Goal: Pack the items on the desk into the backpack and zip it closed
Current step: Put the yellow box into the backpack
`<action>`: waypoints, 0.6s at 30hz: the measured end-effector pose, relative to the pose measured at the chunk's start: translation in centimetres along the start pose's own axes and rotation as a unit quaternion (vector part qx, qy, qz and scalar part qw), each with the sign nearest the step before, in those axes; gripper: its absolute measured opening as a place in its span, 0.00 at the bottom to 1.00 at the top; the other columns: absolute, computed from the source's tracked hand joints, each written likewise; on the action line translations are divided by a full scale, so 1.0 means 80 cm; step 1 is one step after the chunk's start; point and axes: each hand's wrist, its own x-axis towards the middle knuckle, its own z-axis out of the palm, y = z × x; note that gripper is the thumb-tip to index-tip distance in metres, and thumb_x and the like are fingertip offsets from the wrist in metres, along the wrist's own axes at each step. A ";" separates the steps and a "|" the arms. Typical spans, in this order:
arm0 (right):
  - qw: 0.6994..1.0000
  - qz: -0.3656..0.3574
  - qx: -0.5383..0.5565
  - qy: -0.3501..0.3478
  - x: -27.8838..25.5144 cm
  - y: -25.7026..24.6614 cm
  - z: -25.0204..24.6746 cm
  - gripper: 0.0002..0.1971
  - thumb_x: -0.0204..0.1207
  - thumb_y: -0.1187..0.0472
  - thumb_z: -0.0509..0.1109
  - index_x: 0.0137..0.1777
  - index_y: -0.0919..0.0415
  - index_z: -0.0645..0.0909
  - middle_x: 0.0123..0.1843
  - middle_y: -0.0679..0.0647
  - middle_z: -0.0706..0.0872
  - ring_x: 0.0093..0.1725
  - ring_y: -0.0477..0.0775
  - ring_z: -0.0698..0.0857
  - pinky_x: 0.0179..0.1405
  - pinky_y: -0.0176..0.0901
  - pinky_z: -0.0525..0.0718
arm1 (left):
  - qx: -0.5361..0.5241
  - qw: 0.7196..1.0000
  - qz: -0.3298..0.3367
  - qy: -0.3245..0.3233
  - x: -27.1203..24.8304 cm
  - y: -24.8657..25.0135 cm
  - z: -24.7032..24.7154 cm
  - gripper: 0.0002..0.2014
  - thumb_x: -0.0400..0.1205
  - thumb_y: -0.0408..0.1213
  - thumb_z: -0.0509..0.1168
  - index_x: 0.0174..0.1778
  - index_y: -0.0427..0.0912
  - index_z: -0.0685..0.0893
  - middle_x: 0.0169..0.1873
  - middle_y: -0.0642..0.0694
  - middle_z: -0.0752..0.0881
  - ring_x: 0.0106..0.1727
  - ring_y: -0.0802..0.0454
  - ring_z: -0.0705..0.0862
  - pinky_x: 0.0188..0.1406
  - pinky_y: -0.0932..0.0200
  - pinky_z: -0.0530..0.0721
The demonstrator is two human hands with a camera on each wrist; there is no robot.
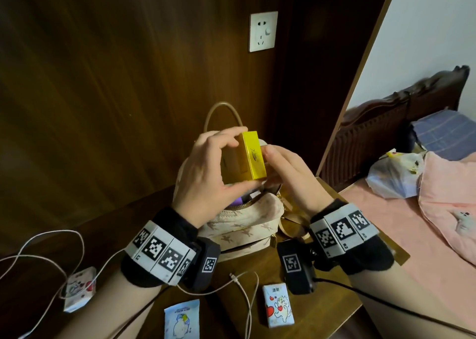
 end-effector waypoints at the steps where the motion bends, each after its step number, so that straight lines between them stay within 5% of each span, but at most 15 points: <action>1: 1.000 -0.006 -0.012 -0.006 -0.001 0.000 -0.001 0.21 0.71 0.37 0.60 0.53 0.50 0.82 0.45 0.53 0.85 0.42 0.50 0.84 0.40 0.50 0.83 | -0.004 1.000 -0.001 -0.003 -0.001 0.001 0.001 0.34 0.66 0.53 0.77 0.61 0.47 0.67 0.69 0.50 0.77 0.66 0.48 0.77 0.55 0.44 0.81; 4: 0.998 -0.038 -0.057 0.005 -0.003 0.000 -0.002 0.11 0.73 0.46 0.66 0.52 0.46 0.80 0.45 0.44 0.86 0.44 0.45 0.86 0.35 0.34 0.83 | -0.009 1.000 -0.007 -0.024 -0.002 0.002 0.005 0.37 0.65 0.53 0.77 0.65 0.51 0.66 0.67 0.46 0.79 0.66 0.52 0.76 0.59 0.53 0.79; 8: 0.994 -0.042 -0.066 0.080 -0.007 0.008 -0.002 0.08 0.74 0.53 0.63 0.49 0.49 0.81 0.42 0.46 0.86 0.42 0.47 0.86 0.33 0.41 0.87 | 0.007 0.998 0.009 -0.055 -0.005 -0.003 0.007 0.37 0.66 0.48 0.77 0.68 0.49 0.67 0.70 0.52 0.77 0.69 0.54 0.74 0.67 0.69 0.69; 11: 0.993 -0.027 -0.026 0.109 -0.012 0.017 -0.011 0.07 0.80 0.58 0.62 0.50 0.49 0.81 0.42 0.44 0.85 0.41 0.40 0.86 0.30 0.32 0.83 | 0.043 0.998 -0.004 -0.054 -0.016 -0.023 0.003 0.25 0.72 0.49 0.69 0.64 0.48 0.74 0.67 0.53 0.80 0.69 0.52 0.75 0.69 0.56 0.72; 13: 0.992 -0.028 -0.041 0.112 -0.016 0.021 -0.019 0.08 0.79 0.56 0.61 0.50 0.50 0.82 0.42 0.43 0.85 0.41 0.36 0.85 0.32 0.27 0.81 | 0.077 0.996 -0.003 -0.039 -0.028 -0.047 0.001 0.16 0.77 0.44 0.65 0.60 0.44 0.81 0.63 0.51 0.83 0.66 0.49 0.77 0.70 0.56 0.72; 18: 0.996 0.037 -0.067 0.048 -0.019 0.044 -0.029 0.16 0.70 0.48 0.62 0.52 0.52 0.84 0.45 0.48 0.88 0.44 0.43 0.85 0.42 0.32 0.83 | 0.170 0.980 0.042 -0.097 -0.052 -0.087 0.003 0.16 0.82 0.39 0.59 0.61 0.41 0.84 0.71 0.48 0.79 0.71 0.46 0.73 0.76 0.48 0.66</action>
